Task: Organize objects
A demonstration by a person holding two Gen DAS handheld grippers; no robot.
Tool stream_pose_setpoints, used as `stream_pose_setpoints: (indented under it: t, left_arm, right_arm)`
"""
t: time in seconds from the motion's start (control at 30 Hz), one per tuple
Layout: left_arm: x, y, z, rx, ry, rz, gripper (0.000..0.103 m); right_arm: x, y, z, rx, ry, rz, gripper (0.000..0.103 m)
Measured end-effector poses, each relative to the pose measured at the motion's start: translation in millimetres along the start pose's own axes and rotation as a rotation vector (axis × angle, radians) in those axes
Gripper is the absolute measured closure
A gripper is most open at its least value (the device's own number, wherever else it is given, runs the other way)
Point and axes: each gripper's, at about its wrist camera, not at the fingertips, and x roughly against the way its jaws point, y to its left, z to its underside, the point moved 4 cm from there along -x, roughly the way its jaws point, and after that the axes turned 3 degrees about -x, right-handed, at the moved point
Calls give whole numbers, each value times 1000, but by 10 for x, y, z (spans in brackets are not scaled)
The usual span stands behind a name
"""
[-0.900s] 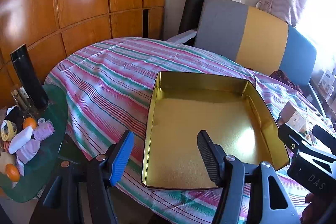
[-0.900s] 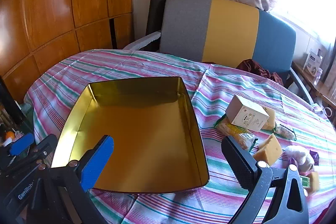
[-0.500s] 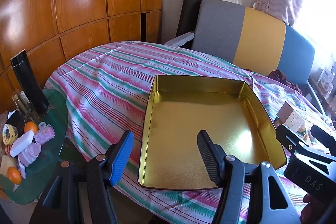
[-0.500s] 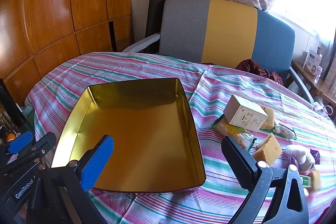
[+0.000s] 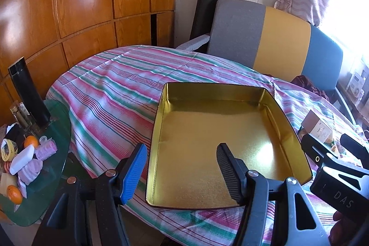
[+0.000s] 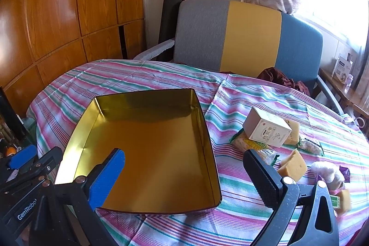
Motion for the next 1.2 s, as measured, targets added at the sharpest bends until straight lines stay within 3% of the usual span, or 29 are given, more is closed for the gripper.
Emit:
stream_pose_setpoints:
  t: [0.43,0.5,0.63,0.77,0.93,1.03,1.2]
  left_arm:
    - [-63,-134,29,-34,10,42,39]
    - [-81,-170,34,-37,16,101,39]
    - [-168,-247,71,-7,95,324,38]
    - [-215,-316,68,-64,133,282,38]
    - [-172,-379,18,-75,116,312,38]
    - [-234,-487,-1,-94,161,365,37]
    - [-257,-733,-49,-174,181,377,35]
  right_arm:
    - [-63,-133,35,-5,7,14,0]
    - [-71,-168,42,-5,6,19,0]
    - [-83,-269,41,-16,6,36,0]
    - [-63,-379,39,-28,-2,56,0]
    - [-52,-553,47,-30,-10,83,0]
    - [-46,-702,55,-40,-8,101,0]
    - [-26,-1093,70,-64,1,133,0]
